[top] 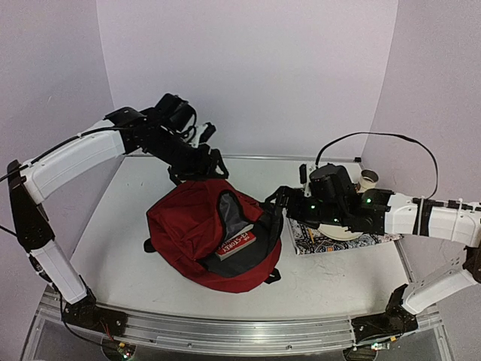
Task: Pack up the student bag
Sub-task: Place the largest pocket of the bag in the student bag.
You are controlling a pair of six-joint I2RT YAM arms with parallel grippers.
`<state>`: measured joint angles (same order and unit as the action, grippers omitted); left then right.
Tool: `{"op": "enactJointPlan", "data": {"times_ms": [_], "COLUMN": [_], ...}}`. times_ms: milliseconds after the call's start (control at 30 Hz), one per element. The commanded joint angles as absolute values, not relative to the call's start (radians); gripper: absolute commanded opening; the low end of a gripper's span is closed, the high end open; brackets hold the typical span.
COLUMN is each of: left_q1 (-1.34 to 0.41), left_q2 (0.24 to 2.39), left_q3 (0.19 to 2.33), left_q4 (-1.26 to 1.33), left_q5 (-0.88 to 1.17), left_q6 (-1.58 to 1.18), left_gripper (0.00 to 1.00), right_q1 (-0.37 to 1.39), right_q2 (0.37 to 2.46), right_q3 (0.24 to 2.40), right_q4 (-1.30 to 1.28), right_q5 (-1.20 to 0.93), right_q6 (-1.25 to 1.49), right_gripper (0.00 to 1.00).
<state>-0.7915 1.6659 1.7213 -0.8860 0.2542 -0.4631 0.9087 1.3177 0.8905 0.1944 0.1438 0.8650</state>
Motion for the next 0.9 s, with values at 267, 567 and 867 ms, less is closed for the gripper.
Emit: {"op": "enactJointPlan", "data": {"times_ms": [267, 567, 867], "left_q1": [-0.704, -0.868, -1.075], "left_q2": [1.727, 1.796, 1.747], "left_q3": [1.673, 1.627, 1.448], "left_q4": [-0.847, -0.814, -0.778], "left_q5": [0.176, 0.203, 0.158], "left_q6": [-0.317, -0.296, -0.374], "left_gripper": [0.73, 0.60, 0.59], "right_q1": [0.788, 0.764, 0.722], "right_q2": [1.285, 1.327, 1.436], "right_q3": [0.776, 0.783, 0.869], "right_q4": [0.160, 0.160, 0.160], "right_q5": [0.100, 0.117, 0.068], "right_q6": [0.841, 0.847, 0.797], "right_gripper": [0.98, 0.98, 0.98]}}
